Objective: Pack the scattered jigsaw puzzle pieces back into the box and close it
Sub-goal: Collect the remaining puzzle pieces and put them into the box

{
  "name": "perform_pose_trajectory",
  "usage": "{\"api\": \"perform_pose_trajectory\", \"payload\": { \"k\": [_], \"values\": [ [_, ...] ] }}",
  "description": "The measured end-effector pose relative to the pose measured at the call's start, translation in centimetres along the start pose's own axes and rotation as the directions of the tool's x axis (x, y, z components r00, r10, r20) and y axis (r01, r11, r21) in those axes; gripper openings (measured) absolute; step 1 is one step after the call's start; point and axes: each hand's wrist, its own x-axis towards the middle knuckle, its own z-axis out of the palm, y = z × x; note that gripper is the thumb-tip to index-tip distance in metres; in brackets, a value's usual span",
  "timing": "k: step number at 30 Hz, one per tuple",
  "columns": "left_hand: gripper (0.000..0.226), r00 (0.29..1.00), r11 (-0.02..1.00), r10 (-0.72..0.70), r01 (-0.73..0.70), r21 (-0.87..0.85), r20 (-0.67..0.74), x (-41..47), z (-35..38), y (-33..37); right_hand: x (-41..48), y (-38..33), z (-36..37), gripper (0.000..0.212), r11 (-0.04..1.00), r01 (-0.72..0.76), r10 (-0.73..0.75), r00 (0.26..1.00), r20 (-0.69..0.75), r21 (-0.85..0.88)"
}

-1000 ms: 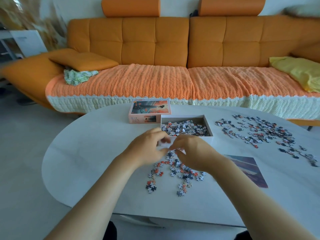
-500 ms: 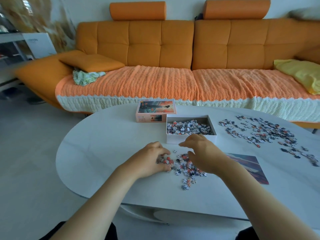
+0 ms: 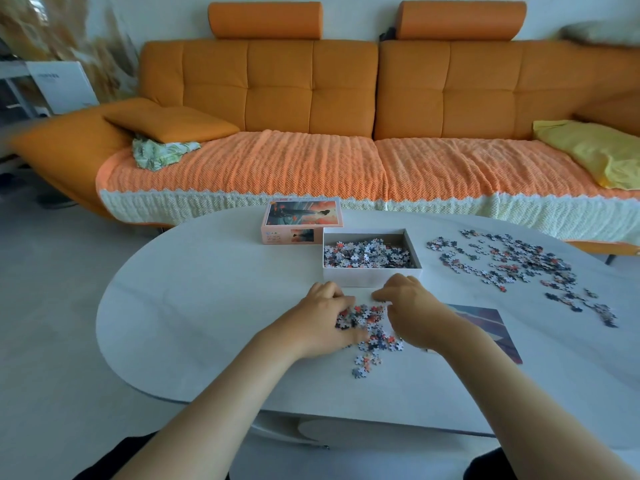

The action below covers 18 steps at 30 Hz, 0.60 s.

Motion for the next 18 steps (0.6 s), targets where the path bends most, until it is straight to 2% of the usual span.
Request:
{"api": "perform_pose_trajectory", "payload": {
  "k": [2, 4, 6, 9, 12, 16, 18],
  "values": [
    [0.099, 0.999, 0.999, 0.015, -0.017, 0.028, 0.049, -0.3, 0.0, 0.4, -0.3, -0.1, -0.3, 0.049, 0.998, 0.034, -0.035, 0.999, 0.028, 0.050],
    [0.110, 0.997, 0.992, 0.045, -0.051, 0.119, 0.058, -0.7, 0.2, 0.7, -0.8, -0.2, -1.1, 0.045, 0.995, 0.049, -0.053, 0.998, 0.046, 0.092],
    [0.106, 0.997, 0.987, 0.066, -0.069, 0.142, 0.027, -0.9, 0.6, 0.8, -1.4, 0.0, -1.8, 0.041, 0.994, 0.055, -0.063, 0.994, 0.084, 0.094],
    [0.086, 0.996, 0.996, 0.076, -0.074, 0.043, -0.037, -0.4, 0.9, 0.5, -2.4, 0.4, -2.7, 0.054, 0.998, 0.021, -0.033, 0.982, 0.187, 0.064],
    [0.073, 0.996, 0.998, 0.056, -0.058, -0.021, -0.064, 0.0, 1.0, 0.1, -2.5, -0.1, -2.4, 0.049, 0.996, -0.011, -0.005, 0.982, 0.188, 0.085],
    [0.074, 0.999, 0.997, 0.023, -0.026, -0.076, -0.036, 0.1, 0.2, 0.1, -1.8, -0.6, -1.8, 0.043, 0.990, -0.016, -0.001, 0.992, 0.125, 0.138],
    [0.083, 1.000, 1.000, 0.003, -0.003, -0.022, -0.004, 0.0, -0.4, -0.4, -1.7, -0.3, -1.8, 0.054, 0.985, -0.040, 0.017, 0.991, 0.136, 0.169]
  ]
}}
